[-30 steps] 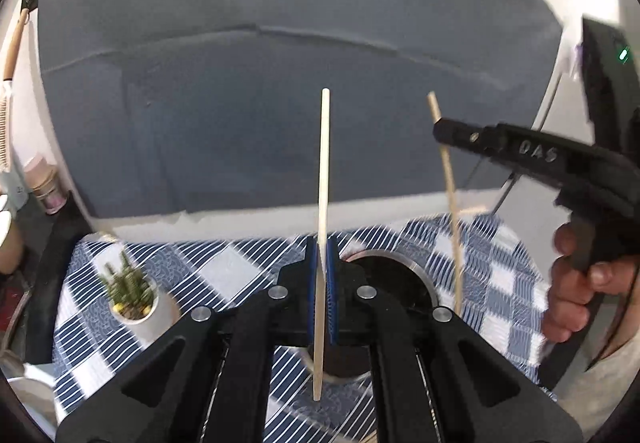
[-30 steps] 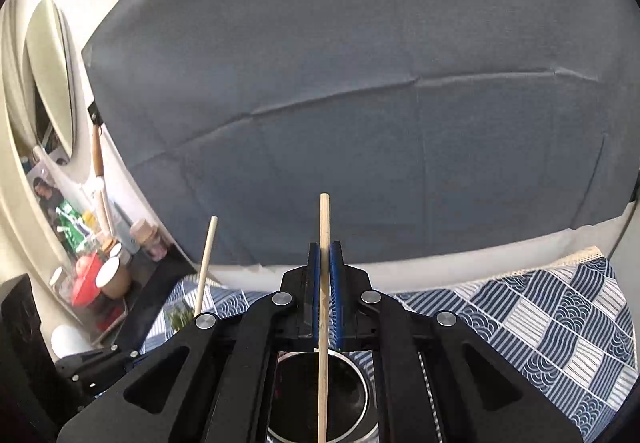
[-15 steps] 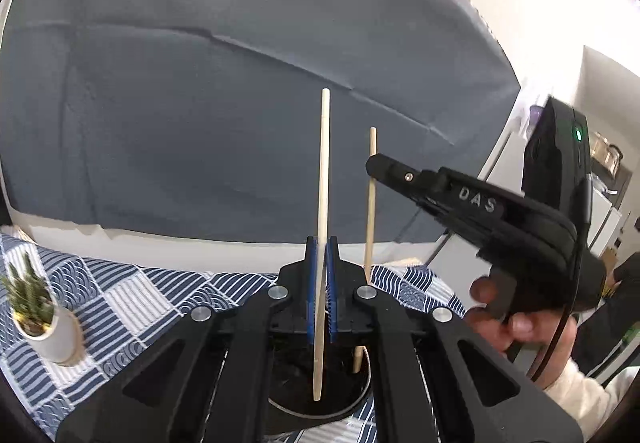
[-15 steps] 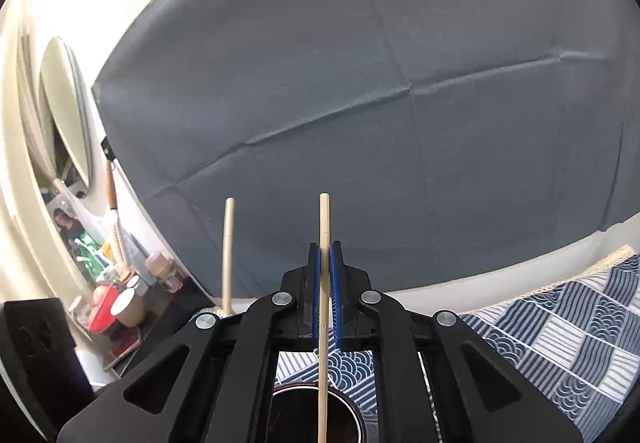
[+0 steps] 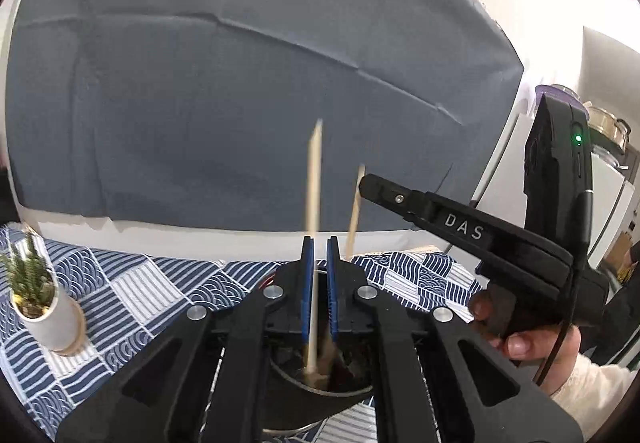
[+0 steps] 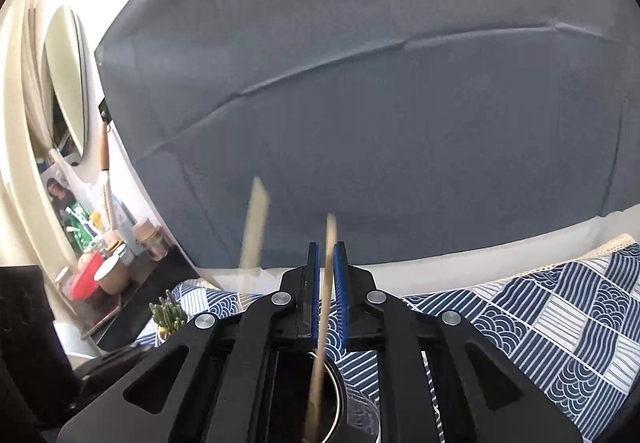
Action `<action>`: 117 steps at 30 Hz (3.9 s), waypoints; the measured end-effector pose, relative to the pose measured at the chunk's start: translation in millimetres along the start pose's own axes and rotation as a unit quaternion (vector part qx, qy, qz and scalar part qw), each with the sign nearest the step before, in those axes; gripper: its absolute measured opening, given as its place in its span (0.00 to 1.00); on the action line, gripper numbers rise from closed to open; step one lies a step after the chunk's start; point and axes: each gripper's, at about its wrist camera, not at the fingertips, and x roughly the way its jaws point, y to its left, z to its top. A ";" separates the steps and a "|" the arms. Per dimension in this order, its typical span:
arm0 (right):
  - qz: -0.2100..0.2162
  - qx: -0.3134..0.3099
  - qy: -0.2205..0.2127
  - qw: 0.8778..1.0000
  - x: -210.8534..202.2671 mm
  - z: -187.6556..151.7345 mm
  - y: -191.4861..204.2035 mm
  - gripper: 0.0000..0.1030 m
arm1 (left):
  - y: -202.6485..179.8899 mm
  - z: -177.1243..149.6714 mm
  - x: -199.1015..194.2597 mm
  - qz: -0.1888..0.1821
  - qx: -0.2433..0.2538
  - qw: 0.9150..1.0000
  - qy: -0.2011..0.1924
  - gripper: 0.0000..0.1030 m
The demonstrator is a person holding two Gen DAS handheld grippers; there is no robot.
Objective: Organize utensils
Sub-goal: 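Open the left gripper and raise it away from the black holder, then lower the left tool back toward the remaining wooden sticks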
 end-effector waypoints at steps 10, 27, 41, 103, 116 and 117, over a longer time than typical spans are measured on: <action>-0.033 -0.005 -0.015 0.999 -35.4 6.6 3.7 0.58 | 0.4 2.0 -55.2 0.034 0.013 0.999 -0.023 0.51; -0.081 -0.044 0.015 0.996 -95.2 -24.8 9.8 0.90 | -6.7 -49.7 -106.3 0.125 0.012 0.991 0.044 0.95; -0.141 -0.072 0.070 0.985 -125.3 -91.8 2.6 0.92 | -1.0 -118.7 -118.0 0.159 0.002 0.973 0.168 0.95; -0.358 0.229 0.291 0.857 -79.6 -256.8 0.4 0.93 | 30.1 -174.4 10.7 -0.036 0.245 0.878 0.409 0.96; -0.340 0.266 0.266 0.862 -80.9 -252.9 -0.4 0.93 | 29.2 -172.2 22.5 -0.033 0.280 0.863 0.419 0.96; -0.341 0.267 0.268 0.861 -75.8 -250.7 1.5 0.93 | 28.7 -171.9 23.7 -0.033 0.279 0.863 0.419 0.96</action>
